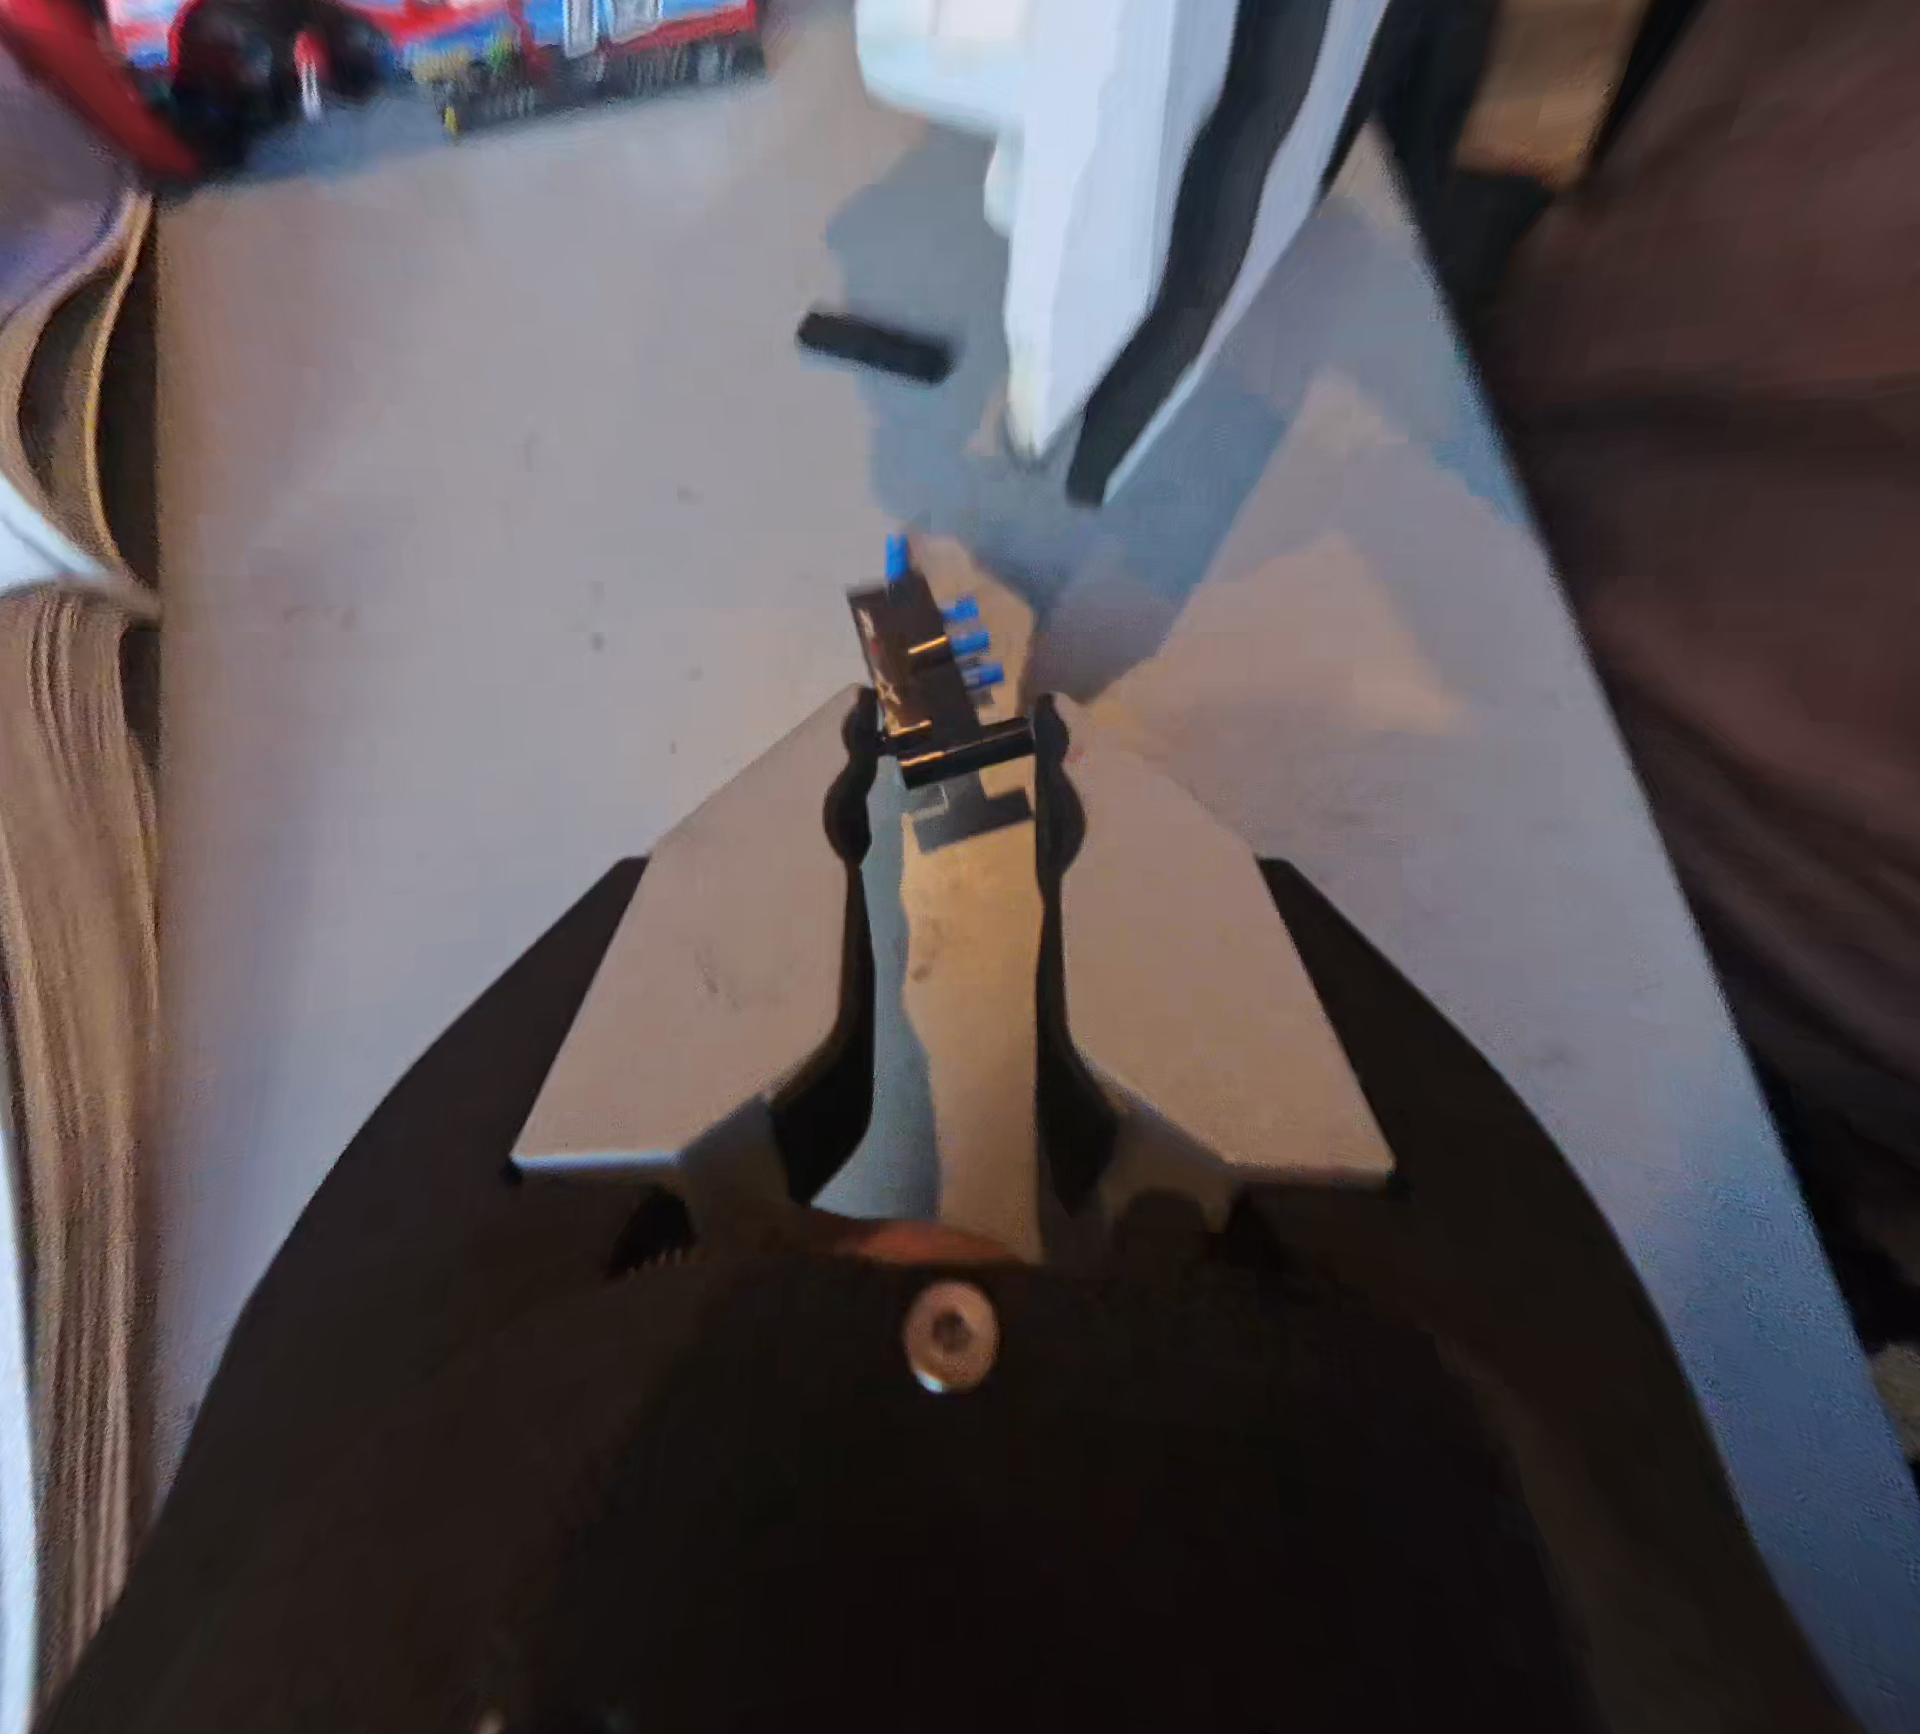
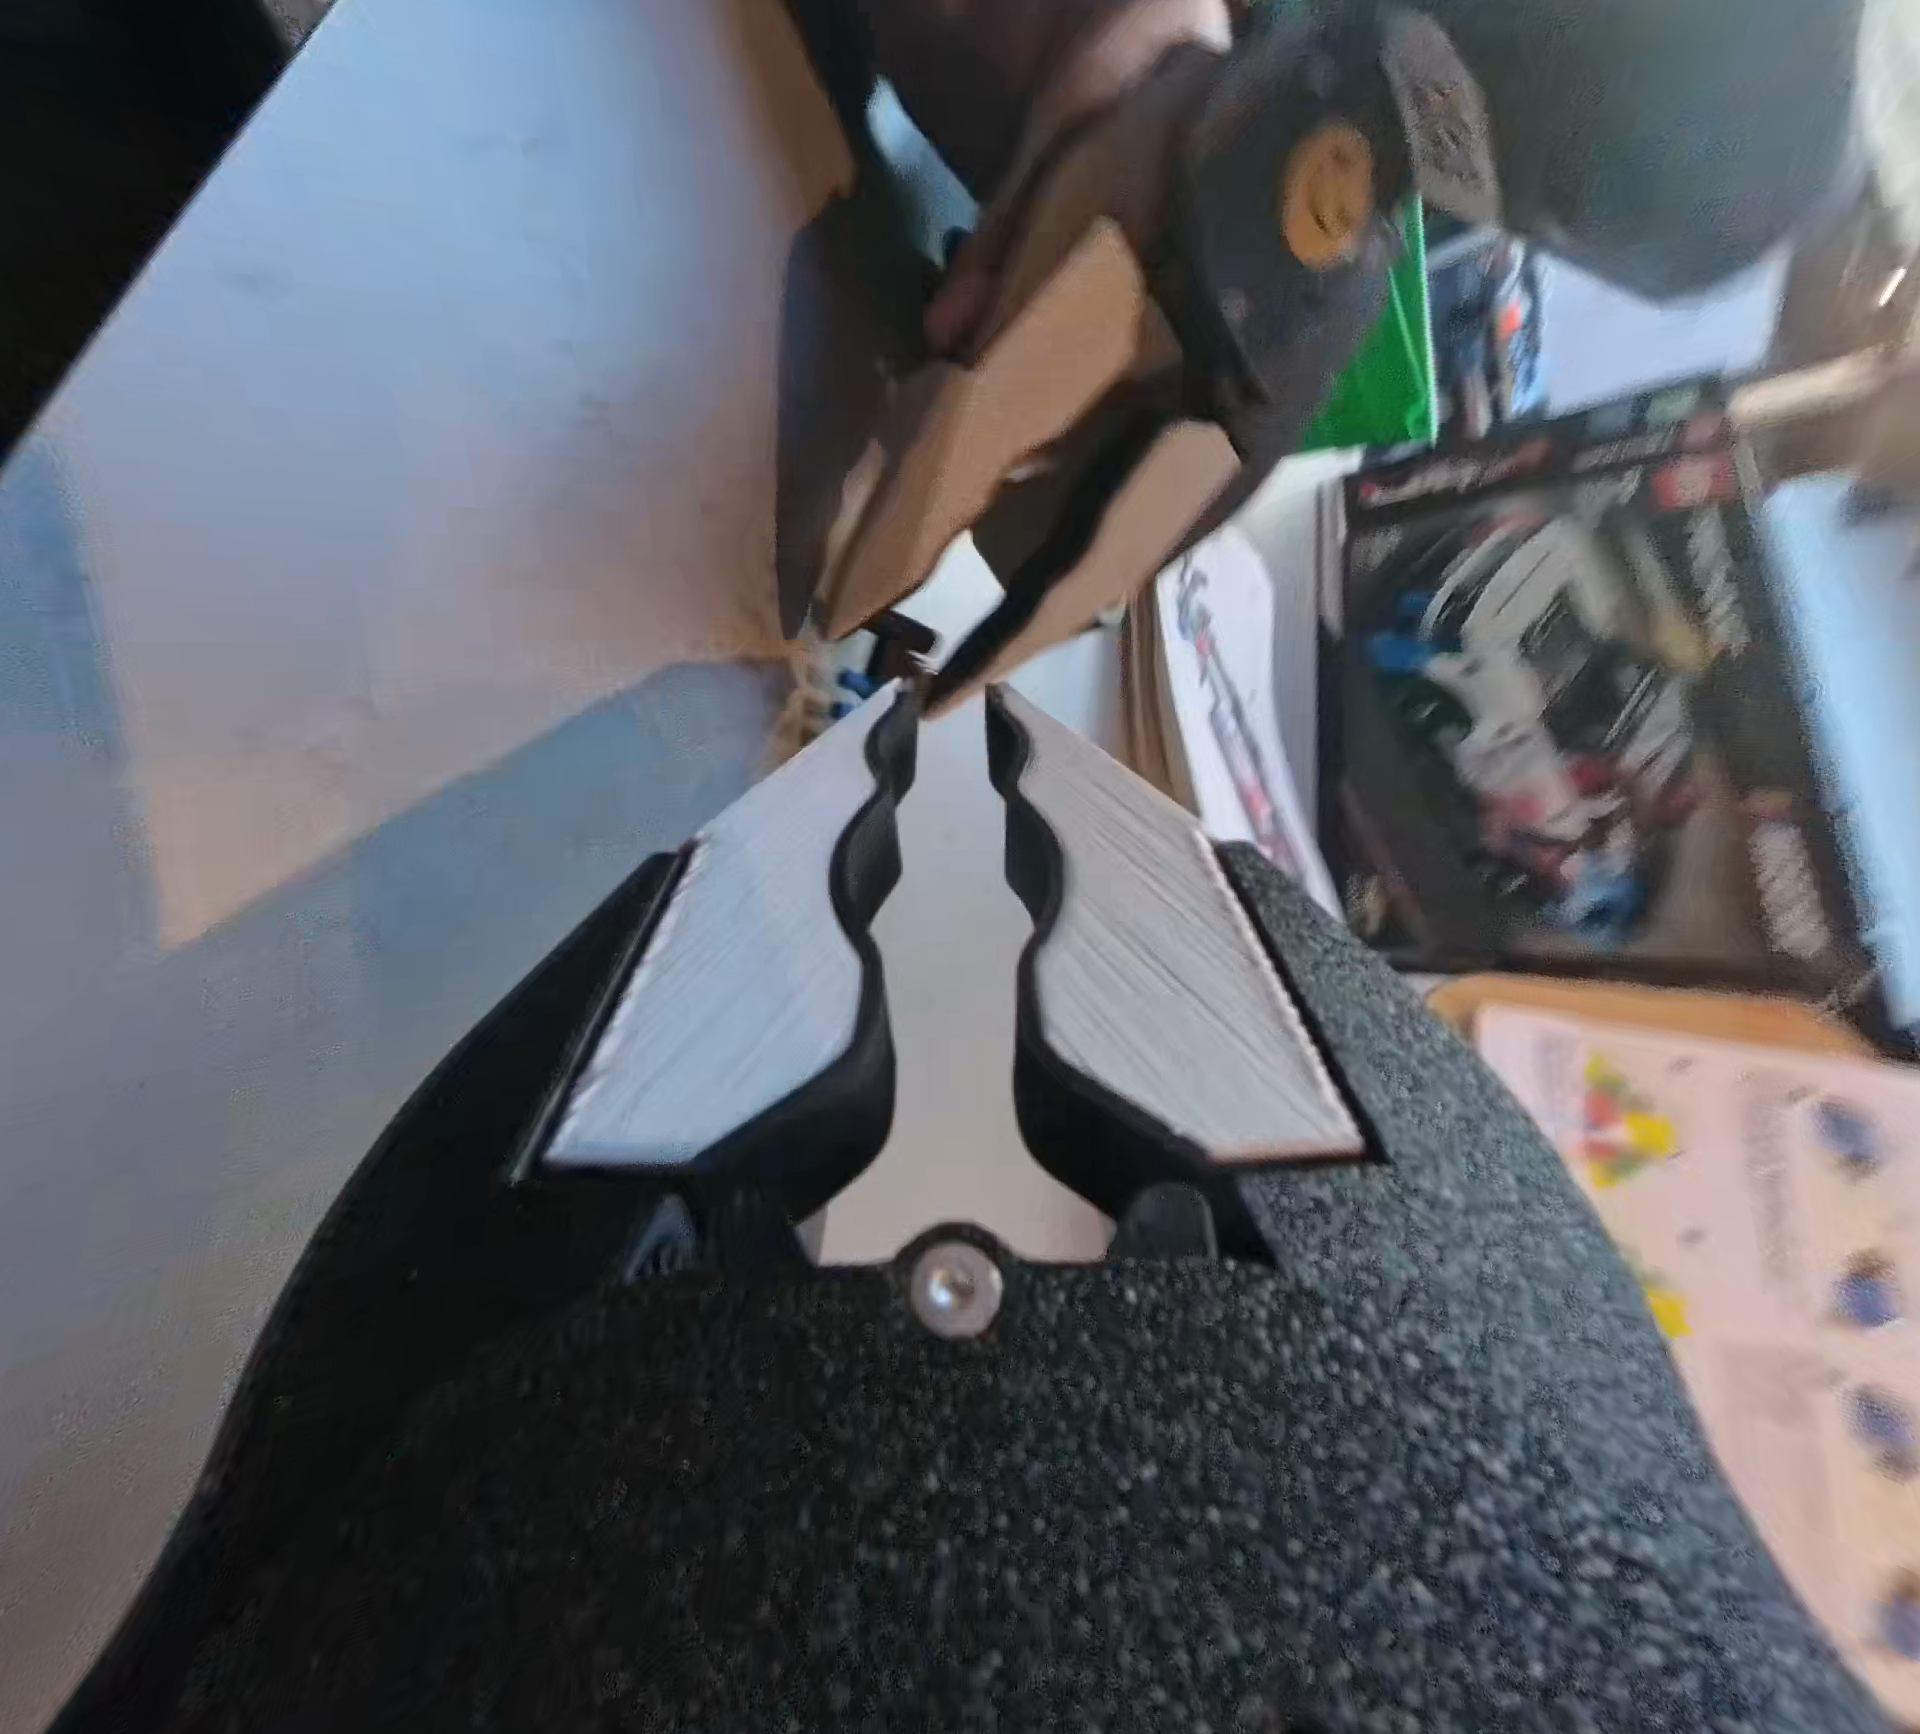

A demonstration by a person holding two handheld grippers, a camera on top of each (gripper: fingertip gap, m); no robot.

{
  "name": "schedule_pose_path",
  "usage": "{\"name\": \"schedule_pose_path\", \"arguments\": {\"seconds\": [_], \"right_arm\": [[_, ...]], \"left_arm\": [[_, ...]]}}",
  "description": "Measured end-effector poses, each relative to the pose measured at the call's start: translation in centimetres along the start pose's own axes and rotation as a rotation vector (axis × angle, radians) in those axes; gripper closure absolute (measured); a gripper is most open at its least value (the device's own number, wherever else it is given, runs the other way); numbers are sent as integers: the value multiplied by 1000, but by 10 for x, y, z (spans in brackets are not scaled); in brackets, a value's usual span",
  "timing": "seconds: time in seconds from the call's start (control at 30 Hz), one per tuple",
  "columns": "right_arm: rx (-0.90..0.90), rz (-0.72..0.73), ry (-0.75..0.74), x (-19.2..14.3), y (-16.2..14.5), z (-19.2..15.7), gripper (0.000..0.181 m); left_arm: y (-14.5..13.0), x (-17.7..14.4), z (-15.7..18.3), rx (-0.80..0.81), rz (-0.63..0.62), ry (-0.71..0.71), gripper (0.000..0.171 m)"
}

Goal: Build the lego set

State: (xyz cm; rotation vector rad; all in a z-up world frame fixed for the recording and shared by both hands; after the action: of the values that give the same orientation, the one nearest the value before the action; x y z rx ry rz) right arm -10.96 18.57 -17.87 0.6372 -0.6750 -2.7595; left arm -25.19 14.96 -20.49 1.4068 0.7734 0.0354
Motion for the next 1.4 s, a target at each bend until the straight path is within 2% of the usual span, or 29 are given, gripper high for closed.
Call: {"name": "schedule_pose_path", "arguments": {"seconds": [0.07,0.13,0.27,0.37,0.5,0.77,0.83,1.03,1.17,1.2,1.27,1.4], "right_arm": [[149,-17,-24,-7,-6,7,176],[230,-47,-60,-12,-13,11,177],[431,-128,-38,-7,-26,11,171],[524,-197,-8,2,-34,7,162],[642,-252,46,8,-37,6,159],[811,-328,67,11,-49,-3,165],[837,-308,82,13,-47,-5,176],[824,-293,72,14,-47,-6,177],[858,-243,88,17,-41,-4,177],[877,-234,86,18,-40,-3,177],[909,-218,75,19,-37,-2,177],[944,-186,76,24,-33,-5,177]], "left_arm": [[-7,4,1,10,-88,71,153],[-7,4,4,-12,-97,121,152],[-13,-8,2,-90,-113,286,150],[-18,-20,7,-163,-115,388,136],[-22,-28,20,-216,-112,413,132],[-15,-13,34,-237,-107,336,141],[-14,-12,34,-234,-112,335,139],[-8,-25,17,-159,-141,382,125],[-13,-28,1,5,-217,247,111],[-14,-29,-4,48,-238,209,111],[-11,-33,-10,103,-279,128,123],[-6,-32,-26,161,-321,39,119]]}}
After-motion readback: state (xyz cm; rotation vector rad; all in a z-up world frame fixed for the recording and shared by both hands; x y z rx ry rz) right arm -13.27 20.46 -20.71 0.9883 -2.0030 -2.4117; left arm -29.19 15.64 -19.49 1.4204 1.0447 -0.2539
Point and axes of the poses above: each gripper's, where its closed fingertips meet, x out along the fingers, y out of its top, z = x × y across the jaws, the point moved 8 cm from there along -x, back along the fingers, and after that the axes turned 11 degrees about z, right-handed, at the moved point
